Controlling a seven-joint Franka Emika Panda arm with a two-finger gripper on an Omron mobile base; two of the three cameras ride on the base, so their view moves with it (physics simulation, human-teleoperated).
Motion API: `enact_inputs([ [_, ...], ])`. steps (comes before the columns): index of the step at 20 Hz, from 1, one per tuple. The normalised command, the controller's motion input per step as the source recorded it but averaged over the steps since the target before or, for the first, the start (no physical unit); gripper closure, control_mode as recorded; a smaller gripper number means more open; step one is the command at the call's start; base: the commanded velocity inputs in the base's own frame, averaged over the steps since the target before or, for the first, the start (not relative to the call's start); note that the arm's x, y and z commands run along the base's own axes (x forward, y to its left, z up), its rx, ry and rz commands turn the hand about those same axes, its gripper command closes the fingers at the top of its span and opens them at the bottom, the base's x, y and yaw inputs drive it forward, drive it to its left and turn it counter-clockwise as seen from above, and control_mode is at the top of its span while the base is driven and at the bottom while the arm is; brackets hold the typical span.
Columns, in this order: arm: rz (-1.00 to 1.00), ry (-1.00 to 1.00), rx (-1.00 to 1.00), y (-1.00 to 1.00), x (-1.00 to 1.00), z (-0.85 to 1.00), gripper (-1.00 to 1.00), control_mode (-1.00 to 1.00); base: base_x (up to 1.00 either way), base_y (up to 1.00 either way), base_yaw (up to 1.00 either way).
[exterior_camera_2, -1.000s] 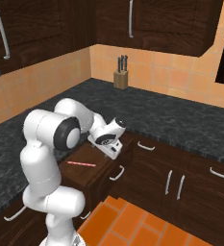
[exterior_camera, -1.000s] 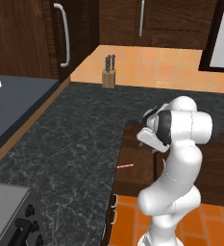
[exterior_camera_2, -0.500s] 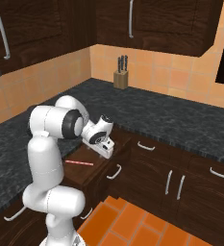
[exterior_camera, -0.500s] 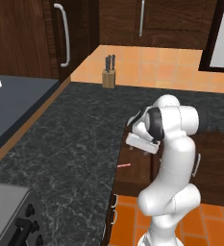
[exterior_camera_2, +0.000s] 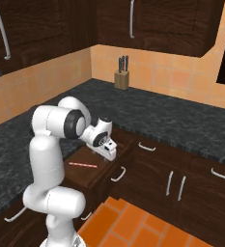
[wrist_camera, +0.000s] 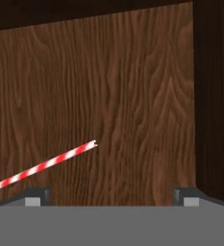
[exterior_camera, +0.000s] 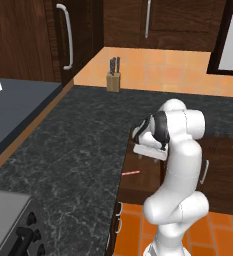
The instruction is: Take a straw from the drawer in front and place it inside the glass cup on the dining counter.
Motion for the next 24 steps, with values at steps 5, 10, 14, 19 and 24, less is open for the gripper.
enact_inputs([
  [5,0.0,0.01,-0.03,-0.99,-0.39,-0.21,-1.0,-1.0,0.0,0.0,0.0],
  [10,0.0,0.0,-0.02,-1.0,-0.5,-0.08,-1.0,-1.0,0.0,0.0,0.0],
  [14,0.0,0.0,-0.02,-1.0,-0.5,-0.03,-1.0,-1.0,0.0,0.0,0.0],
  [19,-0.01,0.0,-0.01,-0.1,-0.34,0.19,-1.0,-1.0,0.0,0.0,0.0],
  [24,-0.11,0.0,-0.03,0.86,-0.02,0.41,-1.0,-1.0,0.0,0.0,0.0],
])
